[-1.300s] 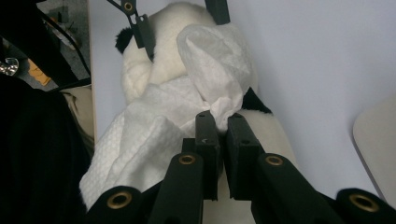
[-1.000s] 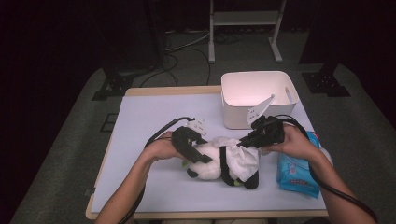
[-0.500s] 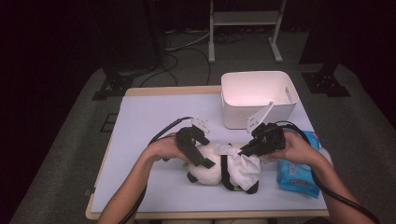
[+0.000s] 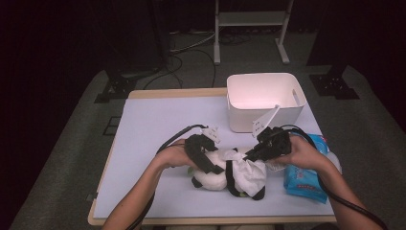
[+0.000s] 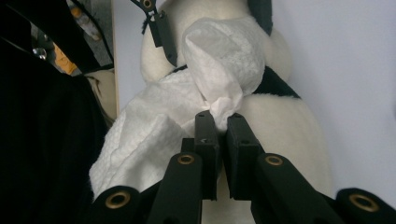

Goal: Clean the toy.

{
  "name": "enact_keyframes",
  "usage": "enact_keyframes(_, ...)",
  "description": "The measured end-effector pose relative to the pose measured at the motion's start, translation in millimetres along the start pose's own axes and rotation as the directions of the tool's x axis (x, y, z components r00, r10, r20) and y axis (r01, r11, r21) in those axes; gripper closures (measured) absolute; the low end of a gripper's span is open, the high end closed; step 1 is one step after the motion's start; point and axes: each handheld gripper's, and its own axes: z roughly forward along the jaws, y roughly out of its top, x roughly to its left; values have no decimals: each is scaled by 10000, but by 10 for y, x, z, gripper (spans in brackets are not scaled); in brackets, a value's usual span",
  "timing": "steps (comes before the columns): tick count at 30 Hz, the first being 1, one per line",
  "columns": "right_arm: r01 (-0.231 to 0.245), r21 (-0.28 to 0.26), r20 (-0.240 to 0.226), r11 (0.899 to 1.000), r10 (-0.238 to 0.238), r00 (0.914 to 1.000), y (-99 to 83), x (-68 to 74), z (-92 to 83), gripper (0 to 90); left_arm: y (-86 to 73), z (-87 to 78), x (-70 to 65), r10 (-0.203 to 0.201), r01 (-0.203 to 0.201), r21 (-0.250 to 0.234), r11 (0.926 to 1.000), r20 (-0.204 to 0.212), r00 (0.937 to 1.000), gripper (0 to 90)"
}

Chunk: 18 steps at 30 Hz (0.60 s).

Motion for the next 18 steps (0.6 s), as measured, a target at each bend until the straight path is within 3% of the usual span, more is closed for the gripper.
enact_keyframes(4, -58, -221, -87, 9997, 56, 9999, 19, -32, -28, 838, 3, -89, -30, 236, -242, -157, 9996, -391, 9990, 334)
enact_keyframes(7, -35, -270, 44, 9996, 36, 10000, 58, -35, -49, 838, 10, -139, -21, 386, -396, -130, 9991, -683, 9969, 347)
enact_keyframes(14, 35, -328, 452, 9995, -20, 9990, 122, -61, -82, 839, -68, -290, -23, 425, -452, -171, 9988, -1349, 9899, 348)
enact_keyframes(18, -142, -288, 810, 9995, 165, 9966, 82, -109, -142, 839, -191, -279, -32, 110, -159, -354, 9992, -1331, 9910, 330)
